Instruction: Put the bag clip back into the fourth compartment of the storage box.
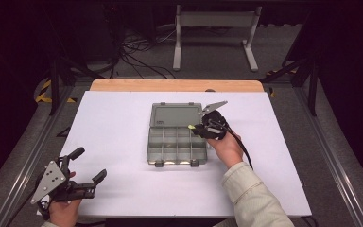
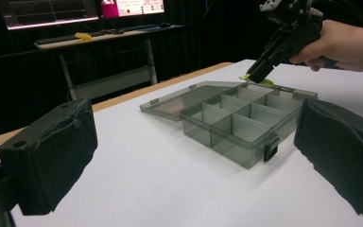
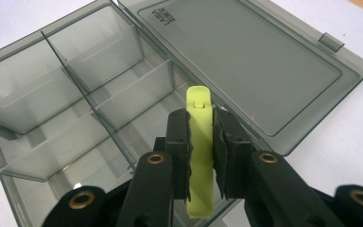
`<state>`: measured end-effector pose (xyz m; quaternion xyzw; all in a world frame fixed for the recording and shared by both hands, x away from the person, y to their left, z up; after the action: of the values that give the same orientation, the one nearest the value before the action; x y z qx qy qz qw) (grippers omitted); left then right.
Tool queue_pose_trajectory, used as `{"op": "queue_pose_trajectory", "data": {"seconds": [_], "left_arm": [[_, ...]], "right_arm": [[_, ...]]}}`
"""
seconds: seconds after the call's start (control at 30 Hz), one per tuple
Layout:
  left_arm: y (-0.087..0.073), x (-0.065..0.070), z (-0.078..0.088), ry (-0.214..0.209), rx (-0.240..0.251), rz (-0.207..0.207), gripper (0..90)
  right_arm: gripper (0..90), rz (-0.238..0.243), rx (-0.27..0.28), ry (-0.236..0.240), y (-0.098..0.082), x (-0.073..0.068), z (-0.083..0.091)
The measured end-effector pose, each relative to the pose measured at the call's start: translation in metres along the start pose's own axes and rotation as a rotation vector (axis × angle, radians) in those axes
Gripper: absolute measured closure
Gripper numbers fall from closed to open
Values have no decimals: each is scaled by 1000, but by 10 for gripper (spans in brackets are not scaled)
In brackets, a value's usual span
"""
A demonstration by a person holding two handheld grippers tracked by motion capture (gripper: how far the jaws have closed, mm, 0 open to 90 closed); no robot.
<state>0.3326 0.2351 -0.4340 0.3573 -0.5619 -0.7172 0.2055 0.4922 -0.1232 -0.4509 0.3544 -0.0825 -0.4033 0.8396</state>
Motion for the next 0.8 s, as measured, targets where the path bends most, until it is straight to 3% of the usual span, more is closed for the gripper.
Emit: {"op": "queue_pose_trajectory", "data": {"seconds": [0.8], "left_arm": [[0, 0, 0, -3, -3, 2, 9]], "right_arm": [[775, -33, -25, 9, -8, 3, -3]]}}
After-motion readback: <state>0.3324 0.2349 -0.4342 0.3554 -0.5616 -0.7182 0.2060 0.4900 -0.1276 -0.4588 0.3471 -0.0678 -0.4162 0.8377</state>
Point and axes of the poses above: each handheld gripper's, and its own axes: z roughly backward along the jaws, y roughly out of its top, x roughly to its right, the point moved 7 cm from there along -z, roughly forward along the jaws, and after that the axes turned 11 degrees about -z, right-handed, at the moved point
